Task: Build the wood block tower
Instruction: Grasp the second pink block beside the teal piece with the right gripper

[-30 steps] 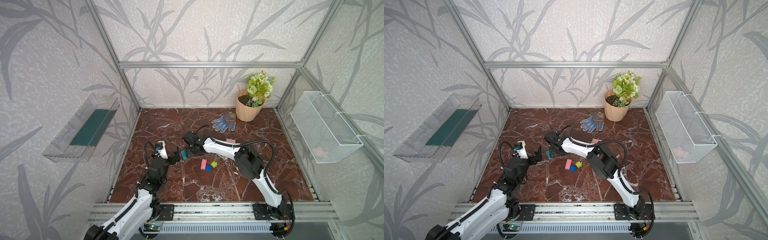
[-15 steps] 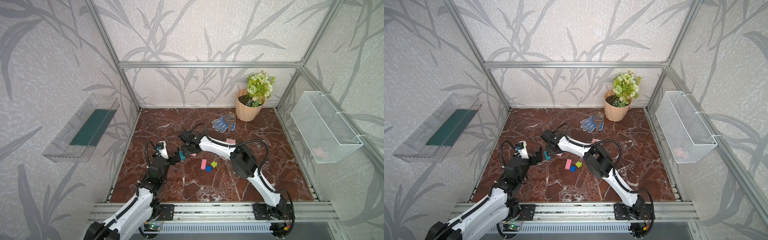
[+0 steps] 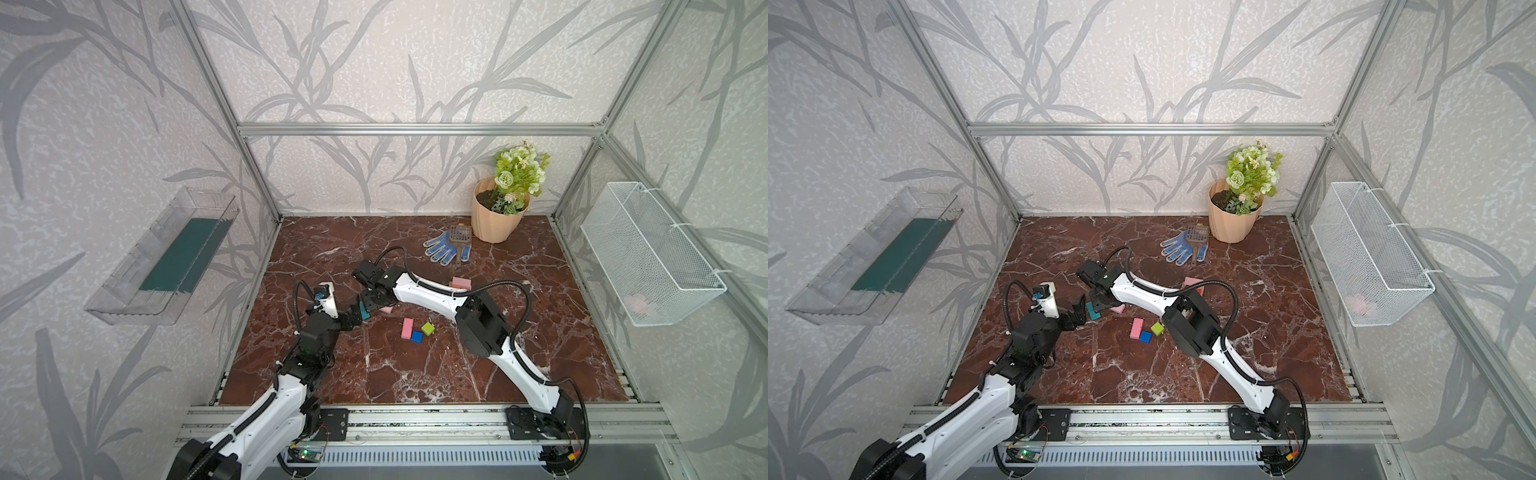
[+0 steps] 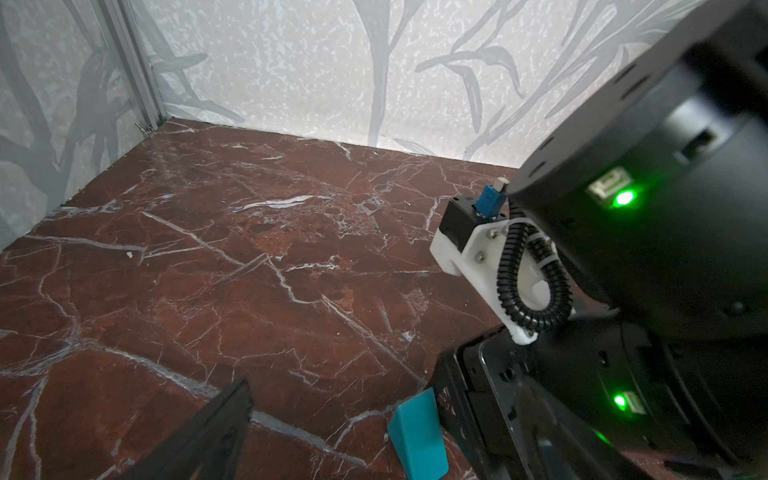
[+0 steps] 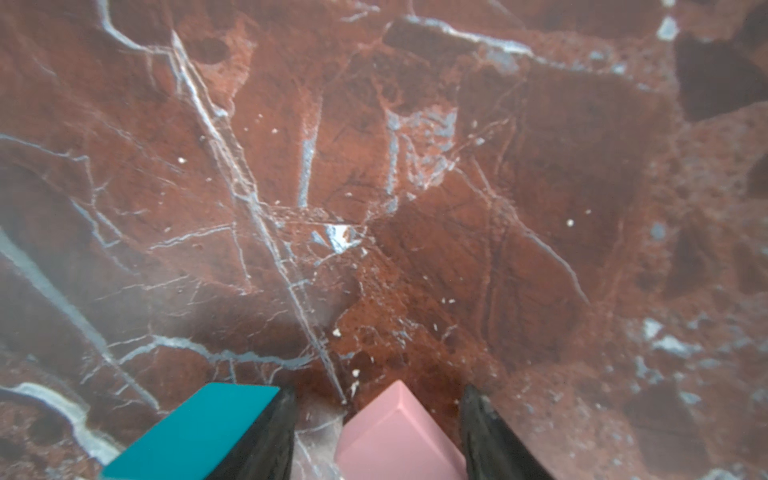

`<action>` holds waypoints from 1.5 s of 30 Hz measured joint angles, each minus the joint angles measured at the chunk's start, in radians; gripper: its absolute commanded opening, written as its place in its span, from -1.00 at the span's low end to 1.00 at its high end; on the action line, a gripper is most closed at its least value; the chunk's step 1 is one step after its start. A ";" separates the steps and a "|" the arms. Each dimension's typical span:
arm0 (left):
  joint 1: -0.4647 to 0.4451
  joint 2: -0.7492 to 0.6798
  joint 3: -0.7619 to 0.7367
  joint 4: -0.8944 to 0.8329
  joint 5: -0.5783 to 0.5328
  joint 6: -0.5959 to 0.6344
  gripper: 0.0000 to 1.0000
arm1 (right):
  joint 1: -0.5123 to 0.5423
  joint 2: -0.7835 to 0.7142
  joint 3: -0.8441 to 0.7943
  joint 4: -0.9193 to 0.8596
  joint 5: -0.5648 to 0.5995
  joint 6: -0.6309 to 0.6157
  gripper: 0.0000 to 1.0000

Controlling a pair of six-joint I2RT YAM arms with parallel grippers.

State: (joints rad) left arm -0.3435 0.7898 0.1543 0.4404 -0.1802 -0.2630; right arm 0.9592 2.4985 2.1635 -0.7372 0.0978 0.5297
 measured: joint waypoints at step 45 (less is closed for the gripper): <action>0.000 0.011 0.002 -0.002 0.018 0.000 0.98 | 0.053 -0.214 -0.333 0.060 0.058 0.016 0.64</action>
State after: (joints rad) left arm -0.3435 0.8005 0.1566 0.4385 -0.1619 -0.2626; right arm 1.0119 2.2841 1.8309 -0.6773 0.1558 0.5457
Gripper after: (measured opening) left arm 0.993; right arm 0.813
